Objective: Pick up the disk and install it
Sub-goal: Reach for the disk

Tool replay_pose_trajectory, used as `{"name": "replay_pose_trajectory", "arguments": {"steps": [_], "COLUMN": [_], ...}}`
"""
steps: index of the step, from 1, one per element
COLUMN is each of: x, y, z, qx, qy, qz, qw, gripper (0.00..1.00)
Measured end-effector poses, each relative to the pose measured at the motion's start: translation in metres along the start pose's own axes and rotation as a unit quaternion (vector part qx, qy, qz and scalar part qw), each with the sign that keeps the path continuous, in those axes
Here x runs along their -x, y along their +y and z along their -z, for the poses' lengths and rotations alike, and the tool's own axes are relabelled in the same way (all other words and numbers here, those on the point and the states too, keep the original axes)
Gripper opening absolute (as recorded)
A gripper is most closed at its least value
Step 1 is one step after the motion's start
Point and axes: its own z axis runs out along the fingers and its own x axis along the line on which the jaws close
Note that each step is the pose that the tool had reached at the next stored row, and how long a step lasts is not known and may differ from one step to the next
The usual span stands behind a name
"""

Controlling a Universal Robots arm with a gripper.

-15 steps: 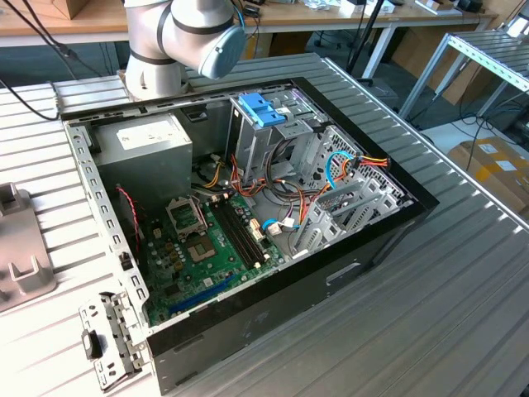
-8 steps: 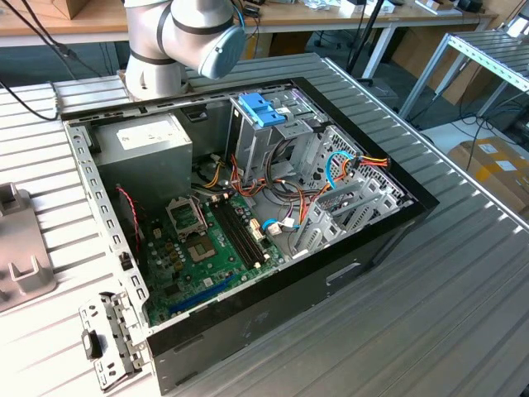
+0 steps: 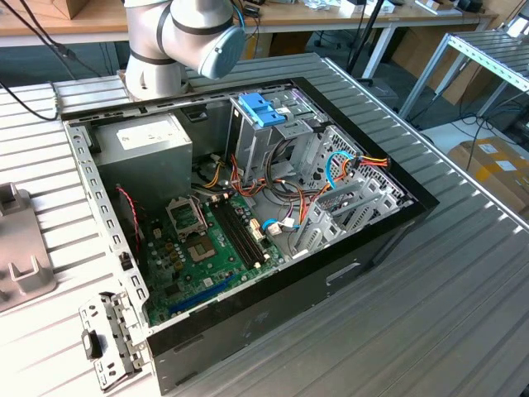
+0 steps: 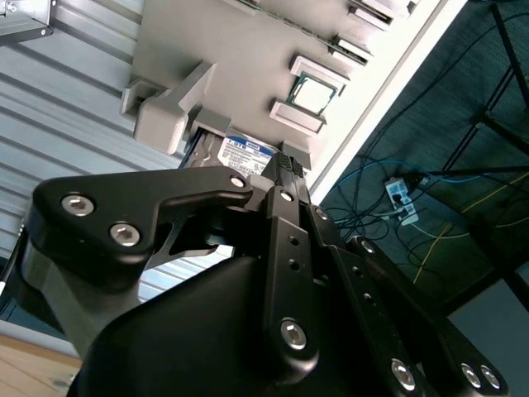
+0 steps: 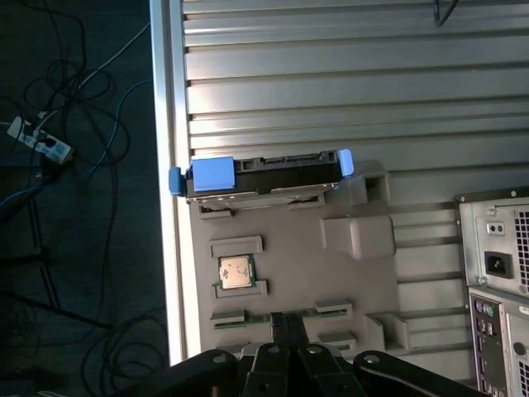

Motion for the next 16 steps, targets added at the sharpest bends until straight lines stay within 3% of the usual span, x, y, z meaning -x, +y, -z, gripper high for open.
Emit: {"name": "replay_pose_trajectory", "arguments": {"steps": [12,16], "x": [-0.0066,-0.0032], "y": [-0.0001,0.0005], "z": [-0.0003,-0.0013], "qx": [0.0000,0.0000], "qy": [-0.0001,0.0000], "qz": [0.000,0.000], "qw": [1.00000,1.00000], "gripper": [0.11,0.11]}}
